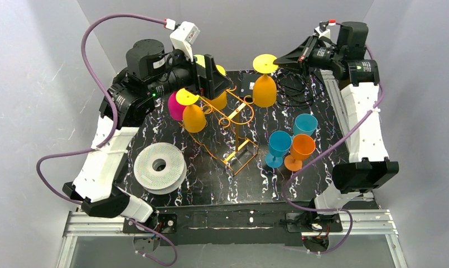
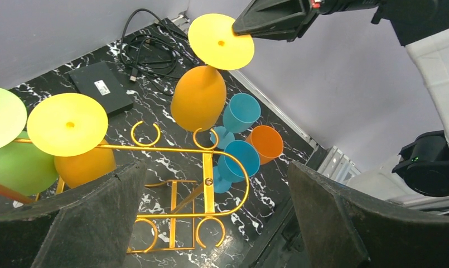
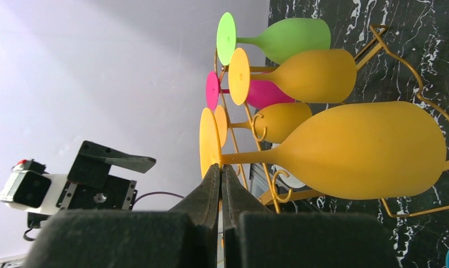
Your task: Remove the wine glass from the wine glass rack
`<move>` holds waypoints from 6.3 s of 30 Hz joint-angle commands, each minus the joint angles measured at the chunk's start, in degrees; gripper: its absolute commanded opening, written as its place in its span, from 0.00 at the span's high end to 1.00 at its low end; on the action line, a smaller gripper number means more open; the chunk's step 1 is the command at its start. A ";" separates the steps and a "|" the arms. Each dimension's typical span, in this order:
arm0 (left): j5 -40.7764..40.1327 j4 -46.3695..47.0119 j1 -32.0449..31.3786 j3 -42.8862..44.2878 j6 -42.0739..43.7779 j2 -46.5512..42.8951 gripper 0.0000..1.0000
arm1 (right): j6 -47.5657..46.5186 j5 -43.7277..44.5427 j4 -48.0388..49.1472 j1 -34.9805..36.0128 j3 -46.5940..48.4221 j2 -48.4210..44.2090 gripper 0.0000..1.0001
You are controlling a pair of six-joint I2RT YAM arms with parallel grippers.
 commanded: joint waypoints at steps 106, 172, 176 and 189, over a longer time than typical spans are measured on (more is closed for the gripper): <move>-14.51 38.49 -16.90 4.82 -25.17 10.99 1.00 | 32.80 17.24 19.60 -3.68 -35.19 -53.09 0.26; -32.88 49.91 -16.90 1.27 -38.92 13.89 1.00 | 38.87 23.39 43.70 -2.21 -39.55 -44.17 0.72; -33.54 51.00 -16.90 0.37 -38.23 13.40 1.00 | 38.90 24.75 44.75 -0.69 -39.45 -43.33 0.74; -34.78 51.87 -16.90 -3.74 -35.16 10.33 0.97 | 37.55 28.73 47.93 3.33 -39.78 -41.39 0.99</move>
